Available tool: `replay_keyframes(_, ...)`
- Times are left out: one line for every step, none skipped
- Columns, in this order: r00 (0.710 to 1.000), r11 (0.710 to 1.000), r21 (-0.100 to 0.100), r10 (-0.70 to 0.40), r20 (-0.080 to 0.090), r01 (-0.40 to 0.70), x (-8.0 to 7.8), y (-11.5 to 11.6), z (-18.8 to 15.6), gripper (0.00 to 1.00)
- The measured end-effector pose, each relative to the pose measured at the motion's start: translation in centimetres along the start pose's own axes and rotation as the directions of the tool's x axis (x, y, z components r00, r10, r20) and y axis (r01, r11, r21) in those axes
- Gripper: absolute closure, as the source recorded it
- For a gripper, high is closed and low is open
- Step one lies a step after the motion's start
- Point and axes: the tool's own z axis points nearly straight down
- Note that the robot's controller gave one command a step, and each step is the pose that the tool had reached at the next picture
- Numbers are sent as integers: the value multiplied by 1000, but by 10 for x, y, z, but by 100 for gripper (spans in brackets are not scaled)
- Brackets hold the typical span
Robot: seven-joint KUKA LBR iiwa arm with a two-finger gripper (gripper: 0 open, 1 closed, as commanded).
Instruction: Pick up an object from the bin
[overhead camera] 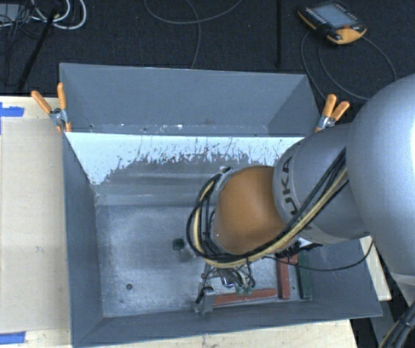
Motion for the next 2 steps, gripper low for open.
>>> replay_keyframes(991,991,2,-136,-7,136,-7,9,-19,0)
replay_keyframes(929,929,-3,-370,-1,370,-12,-23,-16,0)
